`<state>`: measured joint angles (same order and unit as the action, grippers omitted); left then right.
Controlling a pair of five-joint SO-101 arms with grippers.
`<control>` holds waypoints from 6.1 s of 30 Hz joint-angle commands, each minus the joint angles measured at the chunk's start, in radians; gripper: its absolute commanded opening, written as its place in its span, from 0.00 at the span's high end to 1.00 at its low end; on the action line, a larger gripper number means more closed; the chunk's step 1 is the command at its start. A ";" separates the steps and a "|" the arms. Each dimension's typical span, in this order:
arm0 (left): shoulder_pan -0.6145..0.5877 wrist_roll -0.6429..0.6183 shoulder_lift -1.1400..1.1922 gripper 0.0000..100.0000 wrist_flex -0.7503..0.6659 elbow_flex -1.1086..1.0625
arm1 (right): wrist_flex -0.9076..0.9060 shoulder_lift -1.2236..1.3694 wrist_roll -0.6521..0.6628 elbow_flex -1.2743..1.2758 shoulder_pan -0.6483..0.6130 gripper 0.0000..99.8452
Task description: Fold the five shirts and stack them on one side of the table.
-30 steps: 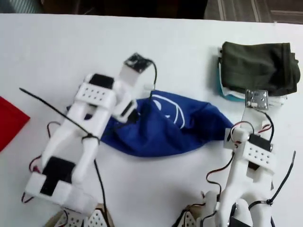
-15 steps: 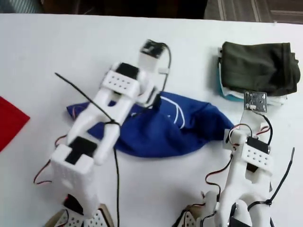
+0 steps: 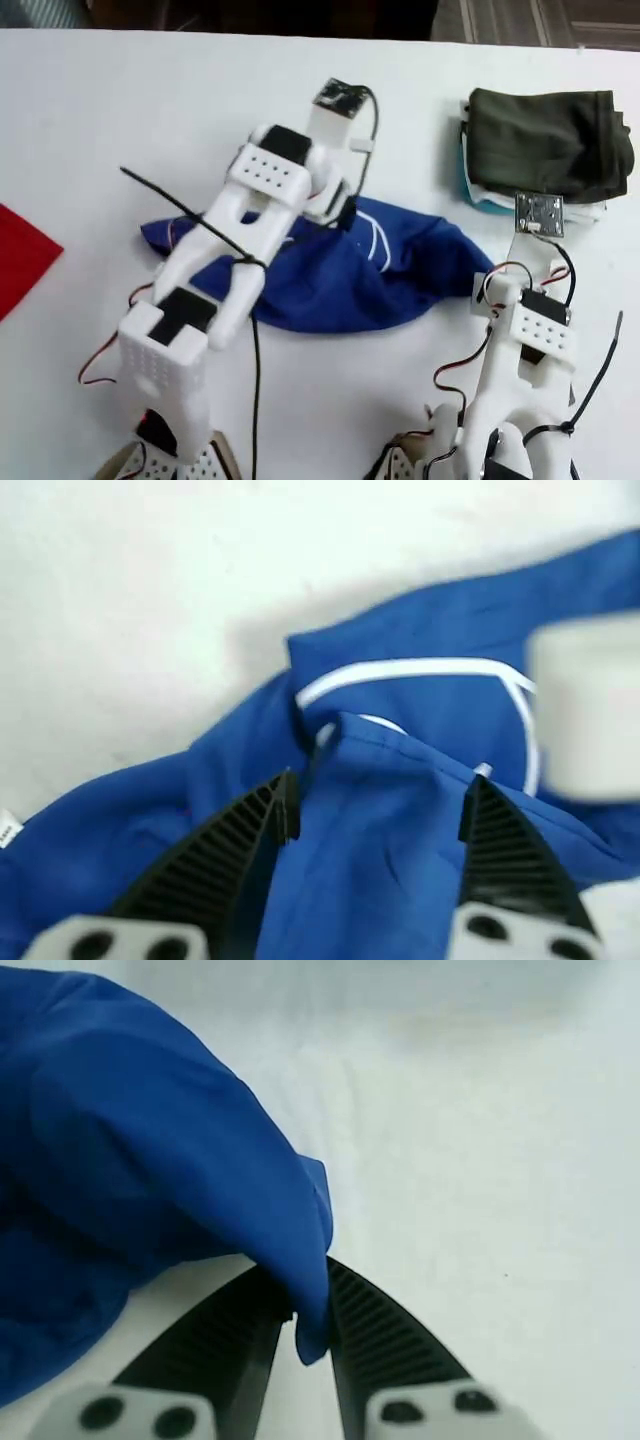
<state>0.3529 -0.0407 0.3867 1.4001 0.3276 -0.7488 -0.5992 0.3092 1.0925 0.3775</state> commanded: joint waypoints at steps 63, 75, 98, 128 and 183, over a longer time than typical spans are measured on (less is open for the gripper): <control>-0.025 0.209 -0.497 0.72 0.359 -0.355 | -0.025 -0.469 0.008 0.238 -0.177 0.98; -0.256 0.582 -0.496 0.72 0.115 -0.515 | -0.018 -0.484 0.008 0.261 -0.177 0.98; -0.058 0.341 -0.494 0.72 -0.316 -0.865 | 0.022 -0.484 0.008 0.299 -0.228 0.98; -0.101 0.497 -0.496 0.72 0.164 -0.576 | 0.025 -0.484 0.002 0.299 -0.229 0.98; 0.029 0.568 -0.497 0.75 -0.023 -0.860 | 0.025 -0.484 0.002 0.301 -0.229 0.98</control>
<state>0.3698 0.5792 -0.0752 1.4093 -0.5301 -0.7411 -1.0564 0.3092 1.3993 0.1580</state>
